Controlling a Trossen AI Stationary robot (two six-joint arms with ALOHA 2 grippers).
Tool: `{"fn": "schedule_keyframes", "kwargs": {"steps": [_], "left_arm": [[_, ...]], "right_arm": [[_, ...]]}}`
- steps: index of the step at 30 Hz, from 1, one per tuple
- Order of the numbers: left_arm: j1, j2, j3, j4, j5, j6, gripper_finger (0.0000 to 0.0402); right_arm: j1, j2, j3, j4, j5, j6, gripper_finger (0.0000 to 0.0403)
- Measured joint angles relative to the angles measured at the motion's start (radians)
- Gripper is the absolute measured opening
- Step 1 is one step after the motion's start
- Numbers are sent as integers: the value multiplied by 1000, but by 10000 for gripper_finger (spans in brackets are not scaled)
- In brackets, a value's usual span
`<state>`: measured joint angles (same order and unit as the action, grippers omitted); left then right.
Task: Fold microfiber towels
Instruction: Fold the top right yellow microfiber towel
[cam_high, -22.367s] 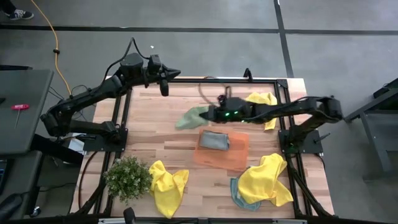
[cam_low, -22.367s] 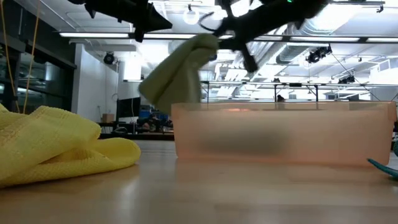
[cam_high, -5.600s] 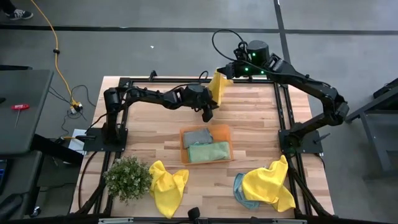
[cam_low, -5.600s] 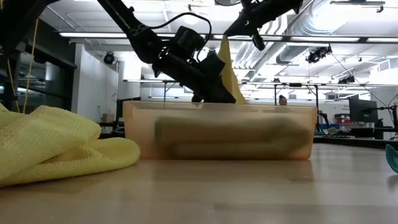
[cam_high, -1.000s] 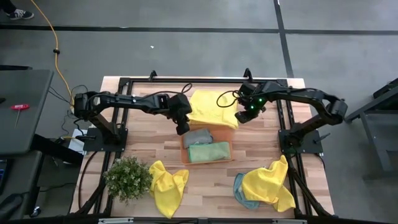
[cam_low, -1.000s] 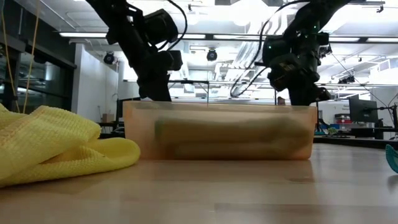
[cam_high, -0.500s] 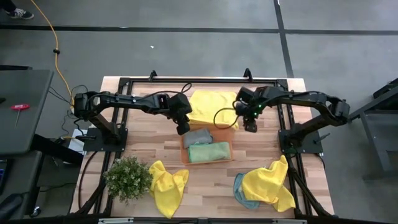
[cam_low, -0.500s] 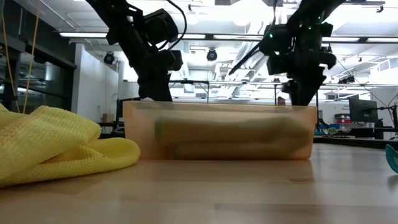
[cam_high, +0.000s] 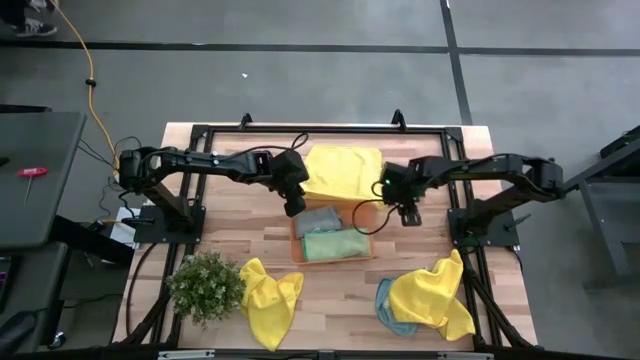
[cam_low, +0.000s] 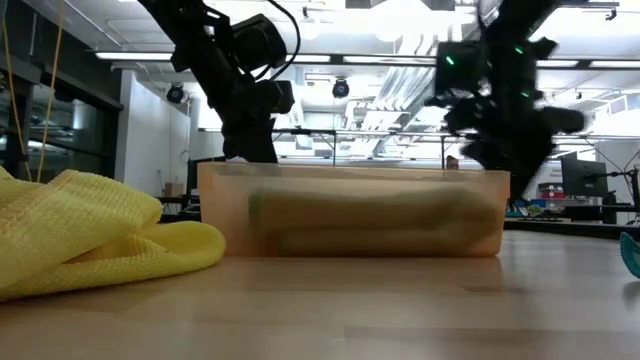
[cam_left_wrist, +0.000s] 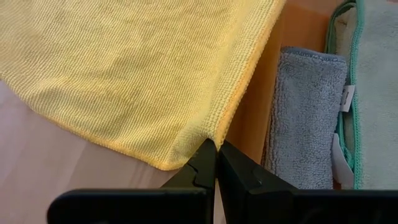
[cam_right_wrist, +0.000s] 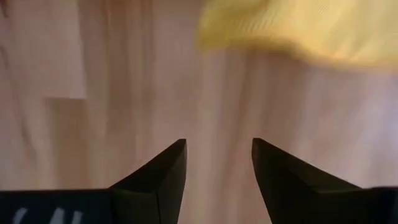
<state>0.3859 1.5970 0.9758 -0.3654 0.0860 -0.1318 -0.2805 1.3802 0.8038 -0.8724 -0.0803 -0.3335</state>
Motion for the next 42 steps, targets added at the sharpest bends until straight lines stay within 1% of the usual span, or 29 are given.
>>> {"fn": "schedule_keyframes", "kwargs": {"steps": [3, 4, 8, 9, 11, 12, 15, 18, 21, 23, 25, 30, 34, 36, 38, 42], "left_arm": [[0, 0, 0, -1, 0, 0, 0], [0, 0, 0, -1, 0, 1, 0], [0, 0, 1, -3, 0, 0, 0], [0, 0, 1, -3, 1, 0, 0], [0, 0, 1, -2, 0, -8, 0], [0, 0, 1, -2, 1, -14, 0], [0, 0, 1, -2, 0, -22, 0], [0, 0, 1, -2, 0, -22, 0], [0, 0, 1, -2, 0, -22, 0], [0, 0, 1, 0, 0, -22, 0], [-1, 0, 1, 4, 0, -22, 0], [0, 0, 1, 12, 0, -22, 0], [0, 0, 1, 13, 0, -22, 0], [0, 0, 1, 15, 0, -22, 0], [0, 0, 1, 20, 0, -22, 0], [0, 0, 1, 22, 0, -22, 0]], "right_arm": [[0, -58, -100, 85, -91, 143, 171], [3, -73, -115, 122, -121, 191, 171], [6, -138, -186, 426, -251, 427, 171], [6, -144, -202, 473, -257, 473, 171], [2, -158, -217, 544, -232, 541, 171], [-2, -160, -217, 551, -203, 555, 171], [-20, -160, -213, 486, -131, 591, 171], [-47, -161, -206, 489, -132, 715, 171], [-86, -154, -206, 492, -177, 878, 171], [-106, -155, -207, 517, -188, 910, 171], [-116, -155, -206, 533, -188, 833, 171], [-111, -155, -206, 534, -179, 461, 171], [-91, -155, -206, 543, -103, 232, 171], [-80, -155, -206, 560, -68, 150, 171], [-72, -154, -206, 567, -62, 83, 171], [-47, -128, -207, 572, -54, 7, 171]]}}
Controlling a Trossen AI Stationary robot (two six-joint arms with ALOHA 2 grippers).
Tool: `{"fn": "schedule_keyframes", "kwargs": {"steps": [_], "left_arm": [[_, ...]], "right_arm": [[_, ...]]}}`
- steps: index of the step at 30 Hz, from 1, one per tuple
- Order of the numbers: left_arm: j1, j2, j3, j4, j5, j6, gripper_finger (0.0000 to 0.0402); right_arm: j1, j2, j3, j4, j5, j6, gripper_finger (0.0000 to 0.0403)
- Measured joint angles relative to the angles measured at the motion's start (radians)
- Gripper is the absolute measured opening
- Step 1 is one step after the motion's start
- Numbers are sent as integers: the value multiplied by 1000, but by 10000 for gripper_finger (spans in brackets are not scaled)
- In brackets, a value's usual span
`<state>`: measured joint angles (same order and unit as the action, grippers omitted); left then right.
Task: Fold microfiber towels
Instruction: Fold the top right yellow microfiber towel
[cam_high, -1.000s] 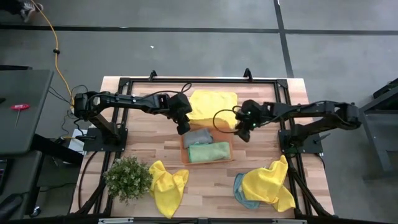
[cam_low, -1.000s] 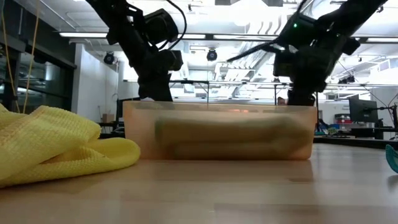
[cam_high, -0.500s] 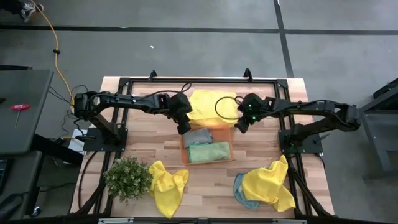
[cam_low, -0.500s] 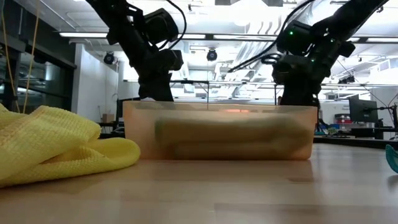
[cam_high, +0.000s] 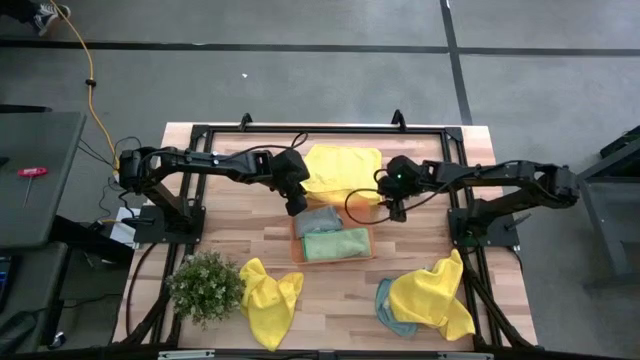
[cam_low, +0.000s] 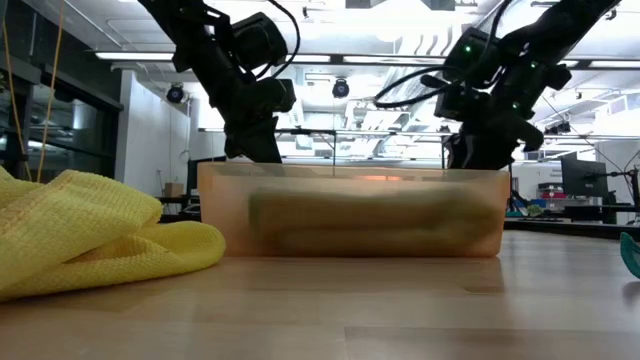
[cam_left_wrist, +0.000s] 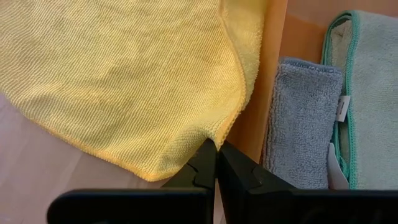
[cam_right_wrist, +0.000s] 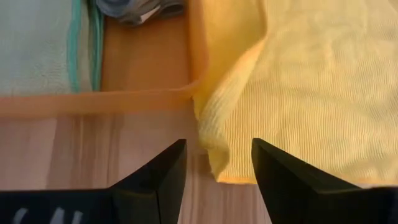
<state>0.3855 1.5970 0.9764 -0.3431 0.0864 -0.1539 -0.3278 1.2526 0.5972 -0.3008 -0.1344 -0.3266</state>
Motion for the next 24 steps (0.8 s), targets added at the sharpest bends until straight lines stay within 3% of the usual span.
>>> {"fn": "schedule_keyframes", "kwargs": {"steps": [11, 24], "left_arm": [[0, 0, 0, -1, 0, -1, 0], [1, 0, 0, 0, -14, 18, 0]], "right_arm": [[48, 50, 0, 106, 150, -18, 157], [48, 50, 82, -3, 160, 62, 10]]}}
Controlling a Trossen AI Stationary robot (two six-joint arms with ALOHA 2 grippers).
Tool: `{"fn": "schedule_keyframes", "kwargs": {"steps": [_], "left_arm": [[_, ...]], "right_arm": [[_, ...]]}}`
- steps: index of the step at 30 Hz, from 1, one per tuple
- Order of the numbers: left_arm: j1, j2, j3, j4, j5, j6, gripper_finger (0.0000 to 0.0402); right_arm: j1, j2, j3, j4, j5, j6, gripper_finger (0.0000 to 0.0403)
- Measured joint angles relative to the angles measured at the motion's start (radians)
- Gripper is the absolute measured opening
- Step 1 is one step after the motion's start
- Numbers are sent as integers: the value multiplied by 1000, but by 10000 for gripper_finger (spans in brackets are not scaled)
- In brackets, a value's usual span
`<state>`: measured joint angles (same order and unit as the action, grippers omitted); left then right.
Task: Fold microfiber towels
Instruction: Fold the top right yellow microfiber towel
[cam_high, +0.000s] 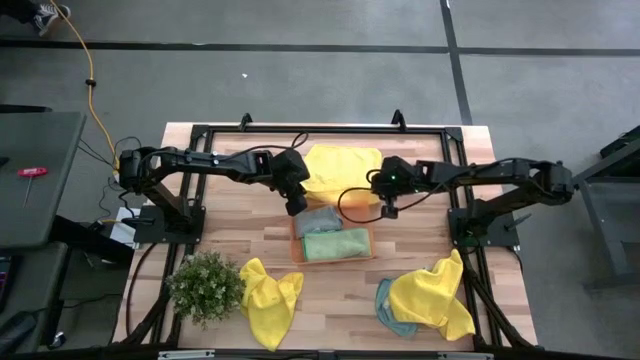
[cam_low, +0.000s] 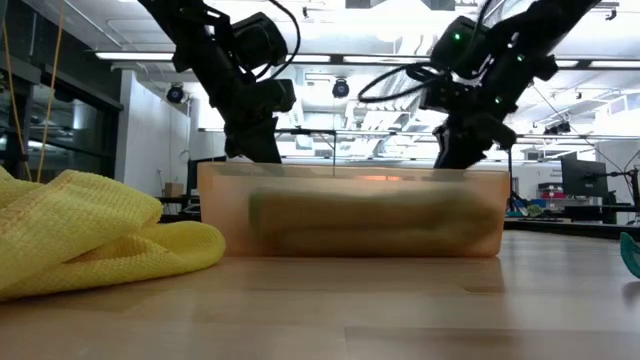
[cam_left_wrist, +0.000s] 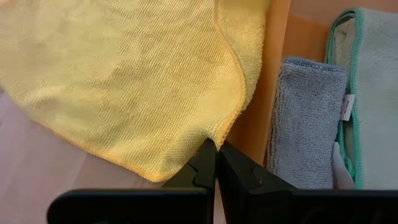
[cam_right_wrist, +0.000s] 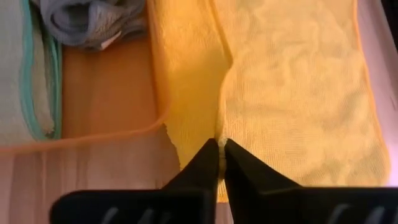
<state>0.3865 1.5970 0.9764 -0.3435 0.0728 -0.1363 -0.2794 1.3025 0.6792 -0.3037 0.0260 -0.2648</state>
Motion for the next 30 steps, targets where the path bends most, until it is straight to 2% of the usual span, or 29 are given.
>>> {"fn": "schedule_keyframes", "kwargs": {"steps": [7, 12, 19, 24, 30], "left_arm": [[72, -2, 32, -6, -6, 26, 0], [140, -2, 49, -6, -6, 108, 0], [202, -2, 49, -49, 17, 279, 0], [225, -1, 49, -12, 9, 410, 0], [237, 58, 49, 21, 0, 518, 0]], "right_arm": [[-40, 0, 84, -154, 28, 114, 2], [-82, -1, 108, -227, 24, 240, 1], [-105, -2, 148, -231, -60, 367, 1], [-138, -2, 157, -231, -12, 464, 0], [-178, -1, 157, -232, 10, 505, 0]]}}
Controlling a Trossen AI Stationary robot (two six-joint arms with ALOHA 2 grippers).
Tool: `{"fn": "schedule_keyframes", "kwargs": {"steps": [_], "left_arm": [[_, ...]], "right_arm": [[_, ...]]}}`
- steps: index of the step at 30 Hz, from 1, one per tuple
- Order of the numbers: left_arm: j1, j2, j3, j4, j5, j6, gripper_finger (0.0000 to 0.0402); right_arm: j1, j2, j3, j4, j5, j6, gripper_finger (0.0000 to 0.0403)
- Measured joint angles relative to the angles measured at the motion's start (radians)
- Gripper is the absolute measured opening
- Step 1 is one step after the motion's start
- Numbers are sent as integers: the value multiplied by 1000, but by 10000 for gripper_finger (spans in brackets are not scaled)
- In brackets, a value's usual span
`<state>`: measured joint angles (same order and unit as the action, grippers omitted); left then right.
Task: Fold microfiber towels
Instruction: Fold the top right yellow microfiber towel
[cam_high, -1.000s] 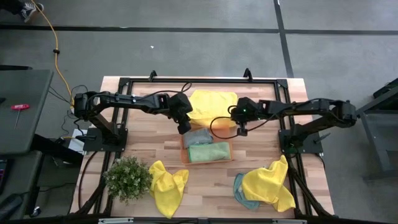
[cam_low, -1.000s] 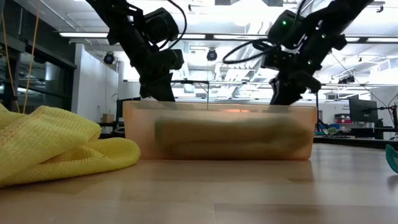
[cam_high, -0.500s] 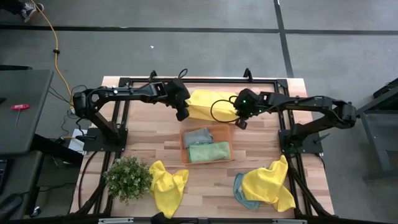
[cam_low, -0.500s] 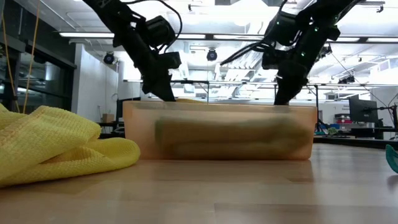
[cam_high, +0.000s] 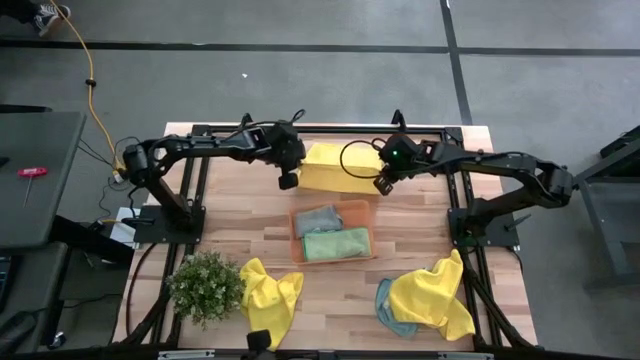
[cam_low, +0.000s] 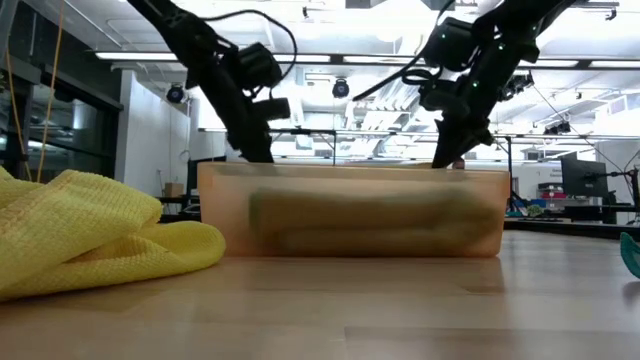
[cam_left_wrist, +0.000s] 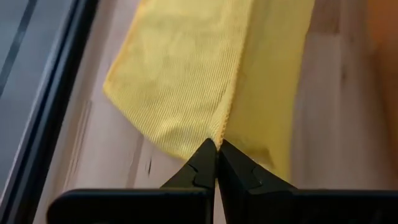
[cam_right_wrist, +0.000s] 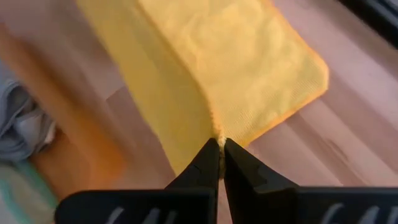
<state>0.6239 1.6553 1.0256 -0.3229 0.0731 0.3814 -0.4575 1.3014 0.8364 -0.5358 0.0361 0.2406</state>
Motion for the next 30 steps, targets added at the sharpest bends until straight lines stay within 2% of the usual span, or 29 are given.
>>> {"fn": "schedule_keyframes", "kwargs": {"steps": [5, 9, 16, 23, 30], "left_arm": [[-14, 38, 0, 11, -104, 41, 2], [-21, 39, 0, 52, -178, 57, 4], [-10, 46, 0, 159, -199, 170, 4], [6, 108, -1, 178, -227, 209, 5], [-9, 164, 0, 223, -323, 209, 5]], "right_arm": [[-27, 0, 0, 39, 24, 10, 0], [-53, 9, 1, 59, 86, 57, 0], [-109, 101, 1, 74, 118, 74, 0], [-150, 182, 1, 167, 119, 89, 0], [-171, 199, 1, 171, 117, 103, 0]]}}
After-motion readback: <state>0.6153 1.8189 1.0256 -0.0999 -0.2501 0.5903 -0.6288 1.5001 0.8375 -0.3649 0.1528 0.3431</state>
